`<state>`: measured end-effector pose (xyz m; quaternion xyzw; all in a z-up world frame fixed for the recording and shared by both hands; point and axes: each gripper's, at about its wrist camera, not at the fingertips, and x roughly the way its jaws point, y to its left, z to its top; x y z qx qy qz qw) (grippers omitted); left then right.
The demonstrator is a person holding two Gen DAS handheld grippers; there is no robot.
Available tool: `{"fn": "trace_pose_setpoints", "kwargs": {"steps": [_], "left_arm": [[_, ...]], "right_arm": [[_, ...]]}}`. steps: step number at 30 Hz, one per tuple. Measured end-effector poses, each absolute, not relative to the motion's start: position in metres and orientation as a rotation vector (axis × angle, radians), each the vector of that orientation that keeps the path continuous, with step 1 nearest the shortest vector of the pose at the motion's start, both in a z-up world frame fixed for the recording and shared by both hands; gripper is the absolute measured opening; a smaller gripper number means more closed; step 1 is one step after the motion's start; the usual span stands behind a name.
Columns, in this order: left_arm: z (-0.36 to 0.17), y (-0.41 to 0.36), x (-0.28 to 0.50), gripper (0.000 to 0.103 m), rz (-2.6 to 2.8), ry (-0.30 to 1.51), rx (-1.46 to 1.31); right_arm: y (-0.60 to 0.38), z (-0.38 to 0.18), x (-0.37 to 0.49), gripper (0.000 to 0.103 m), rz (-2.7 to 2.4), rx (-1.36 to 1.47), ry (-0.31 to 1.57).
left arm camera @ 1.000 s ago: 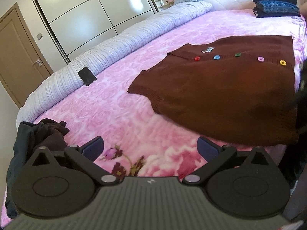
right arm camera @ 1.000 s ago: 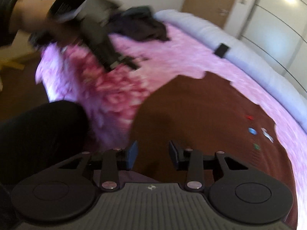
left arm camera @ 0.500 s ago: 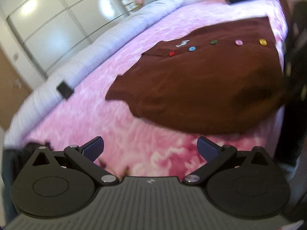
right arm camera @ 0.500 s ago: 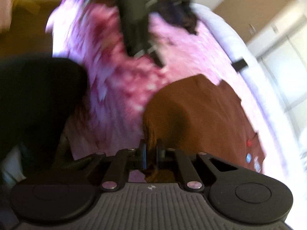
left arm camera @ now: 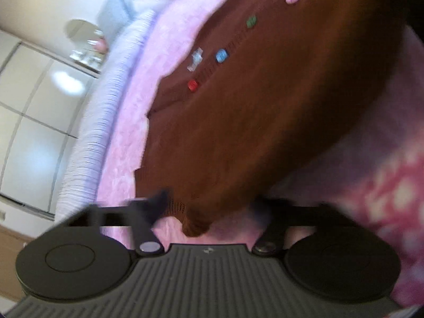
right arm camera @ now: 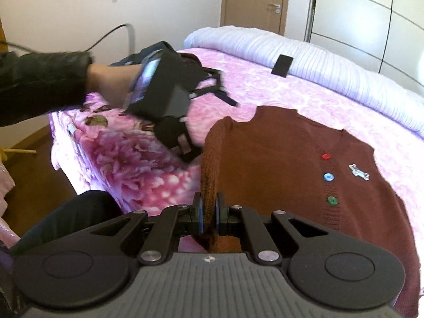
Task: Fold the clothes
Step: 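Grasp the vest hem with the right gripper while the left gripper grasps the other hem side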
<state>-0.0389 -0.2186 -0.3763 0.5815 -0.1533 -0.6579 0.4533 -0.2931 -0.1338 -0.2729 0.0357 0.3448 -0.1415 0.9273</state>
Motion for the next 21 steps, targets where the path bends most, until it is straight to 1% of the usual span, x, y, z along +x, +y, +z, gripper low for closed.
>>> {"fn": "trace_pose_setpoints", "kwargs": {"steps": [3, 6, 12, 16, 19, 21], "left_arm": [[-0.360, -0.236, -0.037, 0.013, -1.651, -0.328, 1.448], [-0.329, -0.254, -0.045, 0.012, -1.655, -0.318, 1.402], [-0.266, -0.330, -0.105, 0.012, -1.667, -0.434, 1.381], [-0.267, -0.401, -0.165, 0.012, -1.726, -0.528, 1.413], [-0.289, -0.455, -0.205, 0.012, -1.790, -0.503, 1.386], [-0.310, -0.483, -0.224, 0.018, -1.809, -0.451, 1.368]], "right_arm": [[-0.136, -0.279, -0.292, 0.007, -0.263, 0.091, 0.695], [-0.147, -0.279, -0.303, 0.007, -0.262, 0.142, 0.642], [-0.196, -0.260, -0.363, 0.007, -0.395, 0.307, 0.440], [-0.240, -0.256, -0.415, 0.007, -0.553, 0.398, 0.325], [-0.273, -0.272, -0.452, 0.007, -0.686, 0.490, 0.281], [-0.294, -0.291, -0.471, 0.007, -0.762, 0.569, 0.281]]}}
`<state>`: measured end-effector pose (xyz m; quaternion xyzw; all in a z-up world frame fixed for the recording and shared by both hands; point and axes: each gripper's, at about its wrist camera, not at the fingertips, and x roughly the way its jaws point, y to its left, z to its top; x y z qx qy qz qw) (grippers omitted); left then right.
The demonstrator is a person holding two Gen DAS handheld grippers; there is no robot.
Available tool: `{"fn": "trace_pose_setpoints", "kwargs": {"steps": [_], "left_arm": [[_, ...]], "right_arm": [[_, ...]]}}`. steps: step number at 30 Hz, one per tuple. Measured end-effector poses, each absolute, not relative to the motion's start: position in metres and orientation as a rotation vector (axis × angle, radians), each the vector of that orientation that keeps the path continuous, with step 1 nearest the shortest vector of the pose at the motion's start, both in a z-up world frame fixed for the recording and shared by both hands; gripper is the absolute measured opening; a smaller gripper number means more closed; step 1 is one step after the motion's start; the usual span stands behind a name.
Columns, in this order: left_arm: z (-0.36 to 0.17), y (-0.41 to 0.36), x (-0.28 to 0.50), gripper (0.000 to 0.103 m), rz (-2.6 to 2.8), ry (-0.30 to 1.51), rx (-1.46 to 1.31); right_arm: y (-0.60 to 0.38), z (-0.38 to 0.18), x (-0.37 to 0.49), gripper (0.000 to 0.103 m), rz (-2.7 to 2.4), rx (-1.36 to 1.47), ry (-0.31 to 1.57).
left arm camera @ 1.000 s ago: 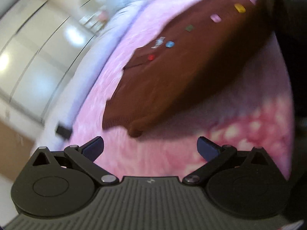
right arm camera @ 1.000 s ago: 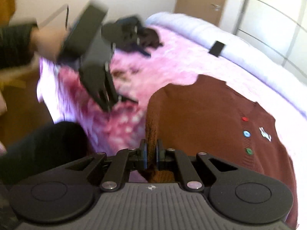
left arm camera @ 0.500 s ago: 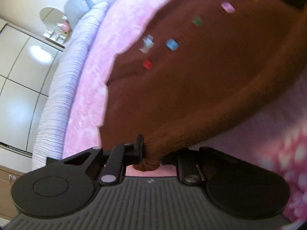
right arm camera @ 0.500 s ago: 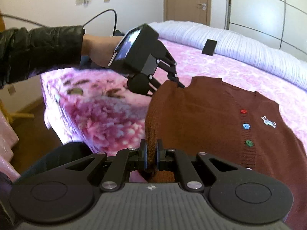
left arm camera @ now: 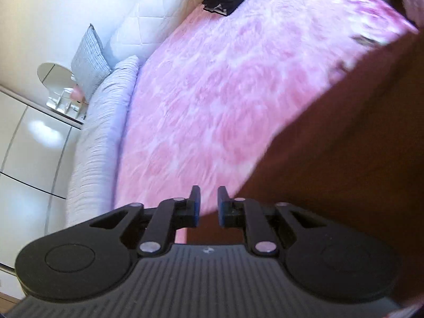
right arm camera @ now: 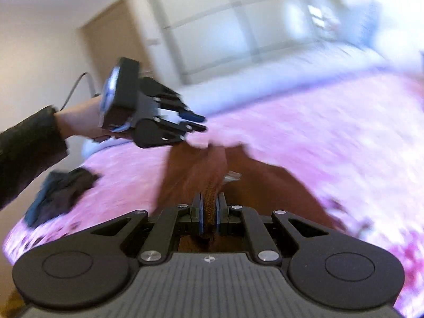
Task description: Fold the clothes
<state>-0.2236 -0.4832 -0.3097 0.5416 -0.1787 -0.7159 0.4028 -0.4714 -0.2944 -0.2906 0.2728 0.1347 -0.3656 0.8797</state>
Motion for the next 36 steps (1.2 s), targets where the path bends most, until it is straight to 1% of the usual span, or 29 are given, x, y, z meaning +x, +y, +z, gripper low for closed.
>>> {"fn": "trace_pose_setpoints", "kwargs": {"steps": [1, 2, 3, 4, 6, 7, 9, 12, 15, 19, 23, 25, 26, 27, 28, 29, 31, 34, 36], "left_arm": [[-0.319, -0.492, -0.227, 0.022, -1.813, -0.412, 1.370], [-0.326, -0.498, -0.226, 0.031, -1.814, -0.378, 1.367], [-0.331, -0.499, -0.224, 0.034, -1.812, -0.352, 1.358], [-0.333, -0.495, -0.216, 0.035, -1.806, -0.328, 1.342], [-0.335, -0.487, -0.193, 0.043, -1.783, -0.255, 1.302], [-0.334, -0.481, -0.178, 0.045, -1.765, -0.202, 1.273], [-0.333, -0.470, -0.149, 0.050, -1.729, -0.093, 1.215], [-0.331, -0.464, -0.115, 0.051, -1.703, 0.072, 1.147], [-0.324, -0.471, -0.108, 0.050, -1.756, 0.146, 1.125], [-0.322, -0.495, -0.127, 0.050, -1.981, 0.224, 1.081], [-0.340, -0.525, -0.154, 0.050, -2.143, 0.293, 1.118], [-0.358, -0.538, -0.164, 0.046, -2.177, 0.334, 1.204], [-0.362, -0.541, -0.164, 0.038, -2.198, 0.356, 1.219], [-0.361, -0.542, -0.161, 0.025, -2.217, 0.373, 1.204], [-0.360, -0.541, -0.159, 0.014, -2.227, 0.388, 1.189], [-0.357, -0.539, -0.157, 0.005, -2.227, 0.386, 1.177], [-0.349, -0.530, -0.152, 0.000, -2.229, 0.350, 1.151], [-0.326, -0.520, -0.143, 0.000, -2.228, 0.305, 1.032], [-0.310, -0.520, -0.140, 0.000, -2.222, 0.271, 0.957]], "right_arm": [[-0.305, -0.304, -0.480, 0.007, -0.801, 0.608, 0.289], [-0.314, -0.316, -0.485, 0.008, -0.829, 0.647, 0.303], [-0.323, -0.329, -0.488, 0.008, -0.846, 0.697, 0.320], [-0.330, -0.343, -0.491, 0.008, -0.849, 0.752, 0.332], [-0.338, -0.360, -0.494, 0.009, -0.839, 0.812, 0.340], [-0.339, -0.364, -0.493, 0.010, -0.829, 0.820, 0.343], [-0.338, -0.369, -0.494, 0.018, -0.810, 0.836, 0.336], [-0.336, -0.374, -0.501, 0.022, -0.792, 0.879, 0.302], [-0.335, -0.375, -0.501, 0.023, -0.778, 0.905, 0.290], [-0.332, -0.372, -0.502, 0.025, -0.772, 0.903, 0.291], [-0.333, -0.372, -0.503, 0.025, -0.765, 0.900, 0.301], [-0.335, -0.372, -0.502, 0.024, -0.759, 0.895, 0.313], [-0.336, -0.371, -0.502, 0.024, -0.756, 0.895, 0.318], [-0.337, -0.371, -0.502, 0.024, -0.754, 0.896, 0.325], [-0.337, -0.370, -0.501, 0.020, -0.755, 0.894, 0.333], [-0.337, -0.369, -0.501, 0.011, -0.760, 0.889, 0.343], [-0.337, -0.366, -0.500, 0.009, -0.764, 0.878, 0.362], [-0.332, -0.354, -0.498, 0.009, -0.764, 0.825, 0.373], [-0.330, -0.340, -0.503, 0.008, -0.772, 0.793, 0.337]]}}
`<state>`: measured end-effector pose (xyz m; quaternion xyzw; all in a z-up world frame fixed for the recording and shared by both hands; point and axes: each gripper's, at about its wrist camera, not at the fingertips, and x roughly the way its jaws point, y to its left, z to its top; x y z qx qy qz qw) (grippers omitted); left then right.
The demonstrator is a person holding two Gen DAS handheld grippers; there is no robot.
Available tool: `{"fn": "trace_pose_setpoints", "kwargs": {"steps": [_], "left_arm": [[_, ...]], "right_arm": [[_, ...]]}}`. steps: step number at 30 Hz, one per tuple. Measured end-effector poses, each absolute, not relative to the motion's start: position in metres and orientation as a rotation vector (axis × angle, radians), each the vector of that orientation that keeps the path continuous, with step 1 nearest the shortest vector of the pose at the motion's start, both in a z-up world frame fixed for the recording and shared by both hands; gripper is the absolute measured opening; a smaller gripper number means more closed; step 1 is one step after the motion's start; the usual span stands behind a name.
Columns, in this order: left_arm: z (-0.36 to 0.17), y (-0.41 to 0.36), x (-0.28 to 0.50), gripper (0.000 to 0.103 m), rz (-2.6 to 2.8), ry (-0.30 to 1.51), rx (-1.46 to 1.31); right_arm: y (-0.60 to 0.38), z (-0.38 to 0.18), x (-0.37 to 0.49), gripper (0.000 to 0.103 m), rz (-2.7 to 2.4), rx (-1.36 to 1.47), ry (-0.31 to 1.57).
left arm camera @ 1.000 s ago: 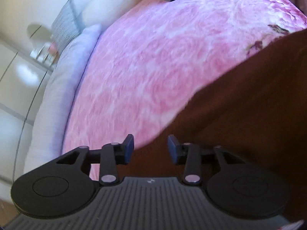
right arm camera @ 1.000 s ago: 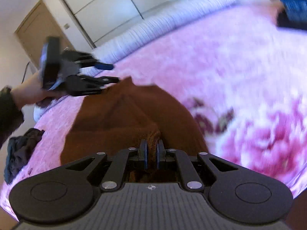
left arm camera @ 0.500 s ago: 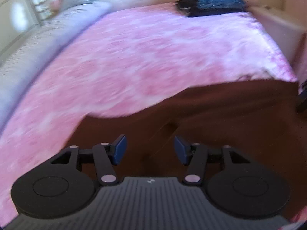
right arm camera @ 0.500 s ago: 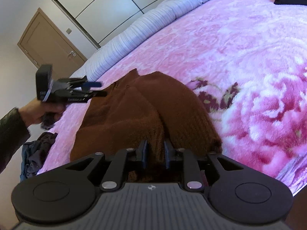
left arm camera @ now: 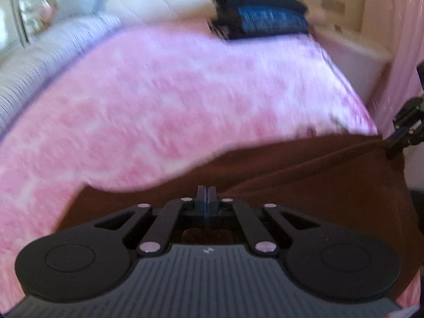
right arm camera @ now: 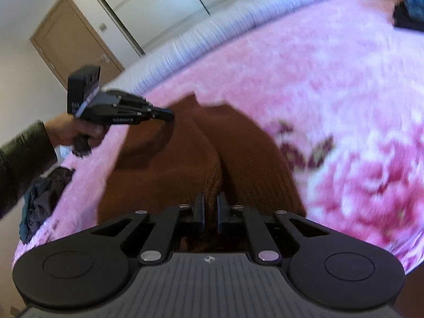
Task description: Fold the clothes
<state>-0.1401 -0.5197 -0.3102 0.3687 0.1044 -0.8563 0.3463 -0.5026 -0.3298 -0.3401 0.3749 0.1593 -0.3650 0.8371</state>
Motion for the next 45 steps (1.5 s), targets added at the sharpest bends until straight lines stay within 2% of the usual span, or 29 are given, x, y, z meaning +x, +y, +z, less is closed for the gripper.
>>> {"fn": "trace_pose_setpoints", "kwargs": {"steps": [6, 10, 13, 18, 23, 24, 25, 29, 31, 33, 34, 40, 45], "left_arm": [[-0.305, -0.546, -0.159, 0.000, -2.207, 0.232, 0.964], [-0.337, -0.556, -0.175, 0.000, -2.174, 0.253, 1.039], [-0.331, -0.557, -0.178, 0.000, -2.176, 0.218, 0.975], [-0.325, -0.567, -0.186, 0.000, -2.170, 0.204, 0.914], [-0.344, -0.559, -0.188, 0.000, -2.106, 0.221, 0.971], [-0.344, -0.555, -0.185, 0.002, -2.096, 0.232, 0.954], [-0.342, -0.549, -0.180, 0.003, -2.085, 0.238, 0.935], [-0.323, -0.503, -0.161, 0.004, -2.029, 0.240, 0.876], [-0.315, -0.470, -0.157, 0.011, -1.999, 0.236, 0.859], [-0.312, -0.429, -0.157, 0.030, -1.964, 0.223, 0.843], [-0.313, -0.408, -0.158, 0.034, -1.946, 0.224, 0.834], [-0.328, -0.304, -0.166, 0.041, -1.895, 0.357, 0.697], [-0.350, -0.280, -0.181, 0.044, -1.885, 0.411, 0.725]], "right_arm": [[-0.338, -0.312, -0.519, 0.008, -0.849, 0.700, 0.251], [-0.351, -0.343, -0.517, 0.008, -0.882, 0.765, 0.298], [-0.356, -0.362, -0.518, 0.008, -0.887, 0.818, 0.331], [-0.354, -0.344, -0.532, 0.007, -0.926, 0.781, 0.269], [-0.366, -0.369, -0.530, 0.009, -0.928, 0.823, 0.351], [-0.365, -0.368, -0.532, 0.017, -0.942, 0.803, 0.357], [-0.364, -0.365, -0.534, 0.029, -0.962, 0.788, 0.363], [-0.357, -0.359, -0.546, 0.031, -1.043, 0.772, 0.357], [-0.348, -0.353, -0.551, 0.031, -1.070, 0.751, 0.351], [-0.341, -0.348, -0.556, 0.031, -1.064, 0.751, 0.334], [-0.334, -0.346, -0.557, 0.031, -1.051, 0.752, 0.327], [-0.292, -0.338, -0.539, 0.035, -0.942, 0.753, 0.331], [-0.268, -0.343, -0.511, 0.036, -0.834, 0.757, 0.364]]}}
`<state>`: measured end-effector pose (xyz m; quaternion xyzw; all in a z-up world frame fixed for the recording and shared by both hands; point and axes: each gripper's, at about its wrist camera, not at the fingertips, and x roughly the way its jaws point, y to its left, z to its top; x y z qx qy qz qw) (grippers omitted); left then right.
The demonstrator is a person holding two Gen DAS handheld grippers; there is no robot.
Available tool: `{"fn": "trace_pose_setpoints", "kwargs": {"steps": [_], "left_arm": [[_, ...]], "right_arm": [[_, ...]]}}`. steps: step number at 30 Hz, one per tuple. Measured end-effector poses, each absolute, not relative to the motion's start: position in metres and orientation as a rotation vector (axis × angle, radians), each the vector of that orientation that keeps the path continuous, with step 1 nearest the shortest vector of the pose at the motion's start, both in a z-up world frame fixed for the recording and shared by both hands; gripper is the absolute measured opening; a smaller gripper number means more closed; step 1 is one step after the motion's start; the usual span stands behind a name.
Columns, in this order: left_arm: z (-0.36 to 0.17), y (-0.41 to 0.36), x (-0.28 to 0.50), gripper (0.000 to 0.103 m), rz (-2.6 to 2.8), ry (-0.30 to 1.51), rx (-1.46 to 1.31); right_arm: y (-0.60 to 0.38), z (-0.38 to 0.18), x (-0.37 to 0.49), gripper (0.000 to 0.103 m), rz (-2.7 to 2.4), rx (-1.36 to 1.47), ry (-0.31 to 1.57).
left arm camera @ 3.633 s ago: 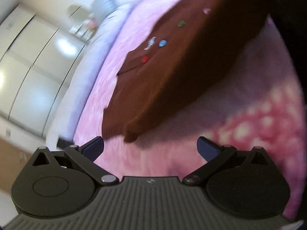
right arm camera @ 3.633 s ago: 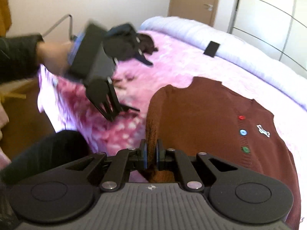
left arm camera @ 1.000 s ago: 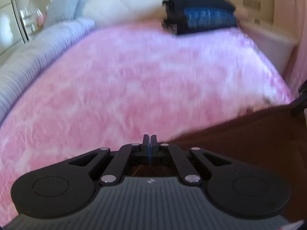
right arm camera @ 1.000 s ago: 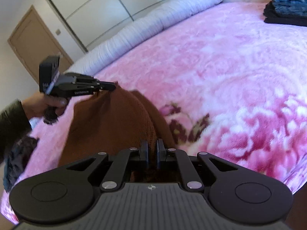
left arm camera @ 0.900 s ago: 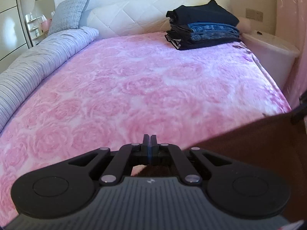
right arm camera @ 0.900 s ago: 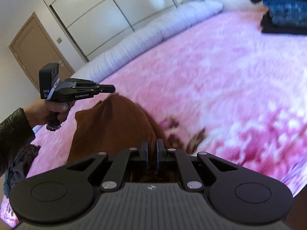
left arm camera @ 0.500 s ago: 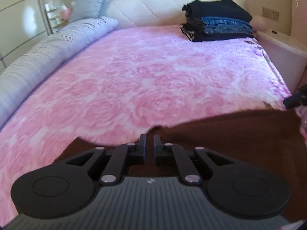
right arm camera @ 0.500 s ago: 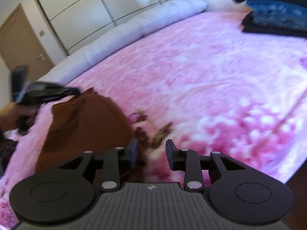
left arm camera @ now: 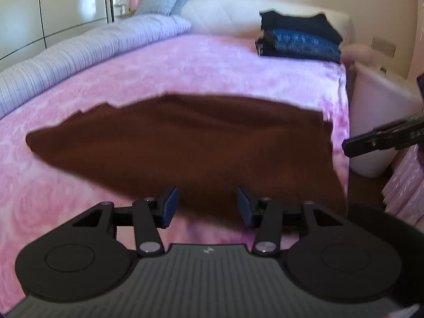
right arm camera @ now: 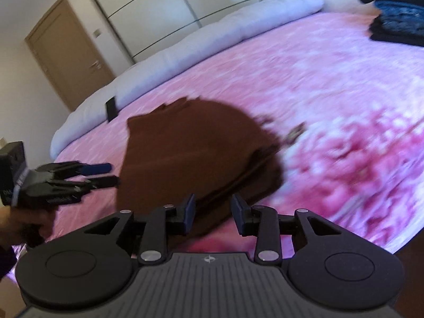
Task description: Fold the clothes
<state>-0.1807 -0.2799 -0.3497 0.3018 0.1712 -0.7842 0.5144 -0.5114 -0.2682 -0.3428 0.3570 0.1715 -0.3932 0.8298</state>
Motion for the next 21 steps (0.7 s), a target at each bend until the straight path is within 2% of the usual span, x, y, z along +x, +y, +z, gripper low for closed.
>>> {"fn": "trace_pose_setpoints", "kwargs": {"steps": [4, 7, 9, 15, 21], "left_arm": [[-0.332, -0.282, -0.158, 0.044, -1.866, 0.387, 0.702], [-0.320, -0.307, -0.118, 0.051, -1.772, 0.394, 0.688], [-0.316, -0.330, -0.090, 0.061, -1.700, 0.405, 0.687], [-0.330, -0.429, -0.004, 0.061, -1.547, 0.496, 0.659], [-0.355, -0.502, 0.042, 0.059, -1.477, 0.588, 0.582]], "right_arm": [[-0.261, -0.336, -0.495, 0.038, -0.803, 0.720, 0.391], [-0.263, -0.324, -0.486, 0.040, -0.798, 0.672, 0.397], [-0.273, -0.317, -0.478, 0.042, -0.793, 0.646, 0.402], [-0.348, -0.297, -0.427, 0.042, -0.721, 0.557, 0.445], [-0.464, -0.294, -0.325, 0.045, -0.583, 0.415, 0.542]]}}
